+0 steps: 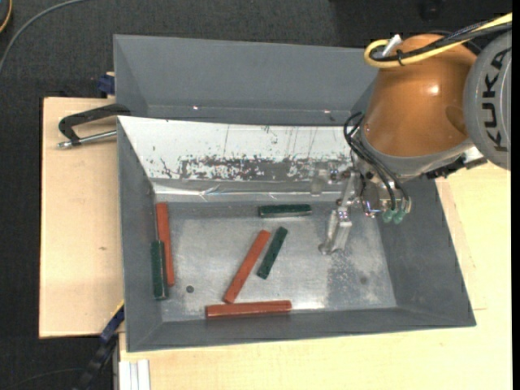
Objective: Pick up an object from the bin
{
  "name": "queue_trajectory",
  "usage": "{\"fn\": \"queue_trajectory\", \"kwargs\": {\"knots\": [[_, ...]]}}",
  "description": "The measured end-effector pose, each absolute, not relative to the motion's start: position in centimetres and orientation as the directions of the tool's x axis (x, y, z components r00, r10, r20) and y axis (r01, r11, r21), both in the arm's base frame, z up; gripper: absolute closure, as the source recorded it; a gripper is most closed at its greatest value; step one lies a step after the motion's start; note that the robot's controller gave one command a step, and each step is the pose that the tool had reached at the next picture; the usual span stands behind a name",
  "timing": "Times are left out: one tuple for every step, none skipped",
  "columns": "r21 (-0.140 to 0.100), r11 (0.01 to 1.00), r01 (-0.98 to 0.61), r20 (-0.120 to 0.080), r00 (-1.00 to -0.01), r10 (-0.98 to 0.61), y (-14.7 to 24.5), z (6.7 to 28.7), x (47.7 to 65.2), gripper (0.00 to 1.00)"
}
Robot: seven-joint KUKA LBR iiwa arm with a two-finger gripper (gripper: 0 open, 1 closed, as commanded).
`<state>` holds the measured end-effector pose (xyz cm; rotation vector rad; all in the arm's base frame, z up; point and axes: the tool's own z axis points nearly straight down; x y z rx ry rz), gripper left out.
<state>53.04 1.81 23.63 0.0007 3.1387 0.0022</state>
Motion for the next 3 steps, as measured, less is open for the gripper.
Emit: {"fn": "queue_trajectory", "kwargs": {"knots": [[0.001,0.989,-0.147,-0.009,-0.989,-0.147,5.7,7.0,56.6,0.0],[0.001,0.989,-0.145,-0.017,-0.989,-0.145,5.7,7.5,56.9,1.0],[0.0,0.902,-0.432,-0.013,-0.902,-0.432,14.1,7.4,57.6,1.0]]}}
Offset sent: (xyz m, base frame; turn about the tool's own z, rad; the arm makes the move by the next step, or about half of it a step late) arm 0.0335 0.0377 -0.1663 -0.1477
